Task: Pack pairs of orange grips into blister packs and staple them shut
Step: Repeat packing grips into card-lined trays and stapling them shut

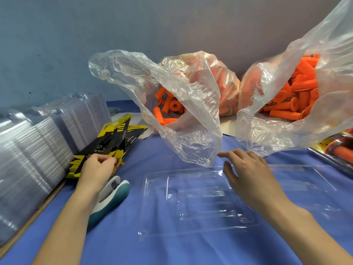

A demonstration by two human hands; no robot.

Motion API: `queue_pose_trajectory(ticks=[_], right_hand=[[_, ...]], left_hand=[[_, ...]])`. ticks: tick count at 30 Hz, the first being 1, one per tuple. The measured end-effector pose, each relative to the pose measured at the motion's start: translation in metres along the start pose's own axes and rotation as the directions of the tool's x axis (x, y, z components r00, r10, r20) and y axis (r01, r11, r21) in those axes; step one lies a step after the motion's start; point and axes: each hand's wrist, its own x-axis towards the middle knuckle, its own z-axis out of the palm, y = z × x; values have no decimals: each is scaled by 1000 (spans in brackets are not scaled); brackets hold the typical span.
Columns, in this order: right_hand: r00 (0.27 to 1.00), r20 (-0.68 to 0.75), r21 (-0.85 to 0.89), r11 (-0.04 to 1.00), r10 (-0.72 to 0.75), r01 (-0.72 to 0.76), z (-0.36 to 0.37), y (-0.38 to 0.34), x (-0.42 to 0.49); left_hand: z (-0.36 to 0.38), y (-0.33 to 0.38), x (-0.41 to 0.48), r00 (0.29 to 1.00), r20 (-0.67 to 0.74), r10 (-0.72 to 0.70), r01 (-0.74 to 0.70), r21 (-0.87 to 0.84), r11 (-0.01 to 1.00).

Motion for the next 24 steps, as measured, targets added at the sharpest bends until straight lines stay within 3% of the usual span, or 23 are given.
queue_pose_trajectory(ticks=[3, 5, 8, 12, 16, 20, 24], right_hand=[[998, -50, 123, 992, -32, 38, -3, -12, -1], [991, -90, 219, 968, -101, 119, -5, -36, 1], [960, -86, 287, 916, -266, 280, 4, -90, 15], [921, 143, 272, 909, -363, 316, 33, -167, 50], [929, 289, 458, 886, -230, 76, 66, -215, 75], [914, 405, 693, 644, 25, -325, 92, -233, 93], [888, 446, 720, 544, 114, -431, 107, -229, 98]], left_hand=[[-4, 7, 0, 994, 63, -85, 95, -190, 977], [-6, 7, 1, 992, 63, -106, 117, -200, 973], [-7, -1, 5, 1000, 5, 17, -16, -60, 998], [-11, -7, 5, 976, -38, 213, -206, 139, 969], [-20, -6, 13, 963, -69, 262, -260, 42, 965], [-28, -7, 24, 962, -88, 260, -267, -76, 961], [-39, -6, 29, 929, -219, 299, -319, -59, 946]])
